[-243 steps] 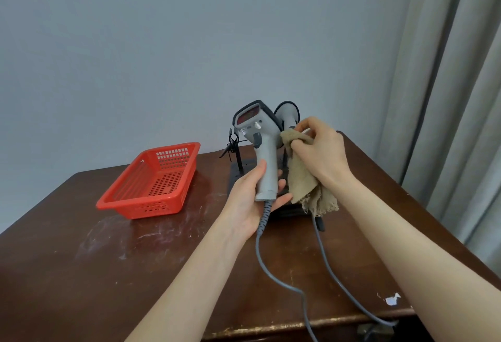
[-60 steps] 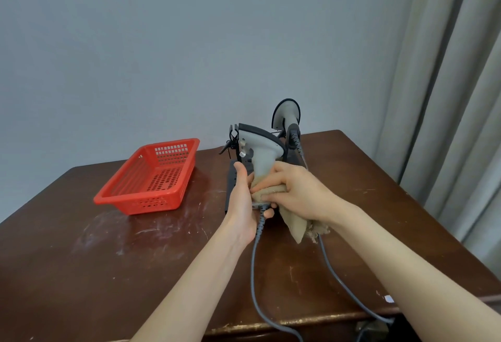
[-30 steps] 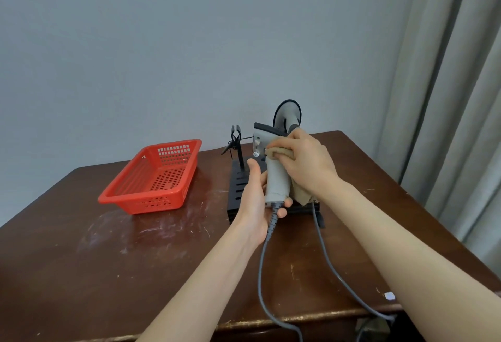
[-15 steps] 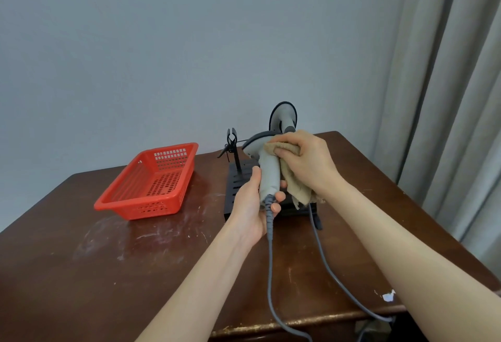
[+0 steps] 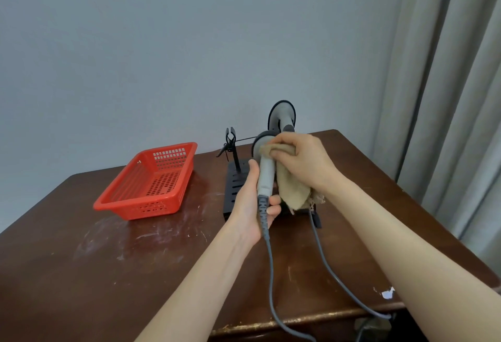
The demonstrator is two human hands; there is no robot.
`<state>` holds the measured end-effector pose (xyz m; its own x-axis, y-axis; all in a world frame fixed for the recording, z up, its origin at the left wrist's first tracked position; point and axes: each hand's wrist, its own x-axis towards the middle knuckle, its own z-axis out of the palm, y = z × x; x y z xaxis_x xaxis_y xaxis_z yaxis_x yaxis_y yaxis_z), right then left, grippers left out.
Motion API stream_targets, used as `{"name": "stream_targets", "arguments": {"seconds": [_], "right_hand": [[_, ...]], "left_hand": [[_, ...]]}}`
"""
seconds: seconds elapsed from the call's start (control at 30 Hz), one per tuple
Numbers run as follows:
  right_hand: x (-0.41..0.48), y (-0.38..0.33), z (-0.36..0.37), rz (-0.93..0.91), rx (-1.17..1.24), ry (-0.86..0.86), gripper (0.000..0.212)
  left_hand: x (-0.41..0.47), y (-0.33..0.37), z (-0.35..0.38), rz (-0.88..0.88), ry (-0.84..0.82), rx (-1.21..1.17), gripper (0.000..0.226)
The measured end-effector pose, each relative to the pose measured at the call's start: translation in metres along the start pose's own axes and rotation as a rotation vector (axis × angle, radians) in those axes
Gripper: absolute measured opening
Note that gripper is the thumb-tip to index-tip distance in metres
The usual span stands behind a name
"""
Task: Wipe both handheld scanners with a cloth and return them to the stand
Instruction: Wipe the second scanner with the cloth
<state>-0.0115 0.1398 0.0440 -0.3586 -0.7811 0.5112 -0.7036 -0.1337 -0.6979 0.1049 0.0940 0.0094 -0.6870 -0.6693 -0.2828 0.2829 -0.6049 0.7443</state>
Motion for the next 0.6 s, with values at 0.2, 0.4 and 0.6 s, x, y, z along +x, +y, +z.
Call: {"name": "stream_targets", "arguments": {"seconds": [0.2,0.4,0.6], "right_hand": [[-0.012,0.000,0.003,-0.008,0.094,-0.041,0.011],[-0.028,-0.003,0.006,0.005,0.237,-0.280,0.006],[-0.015,0.009,-0.004,0.094,-0.039,-0.075,0.008]], "left_hand": [[0.003,0.004,0.001,0.091,0.031,0.160,0.050],[0.006,0.013,-0.009,0.115,0.011,0.184,0.070],[0.004,0.023,-0.016,0.133,0.071,0.070,0.050]]}}
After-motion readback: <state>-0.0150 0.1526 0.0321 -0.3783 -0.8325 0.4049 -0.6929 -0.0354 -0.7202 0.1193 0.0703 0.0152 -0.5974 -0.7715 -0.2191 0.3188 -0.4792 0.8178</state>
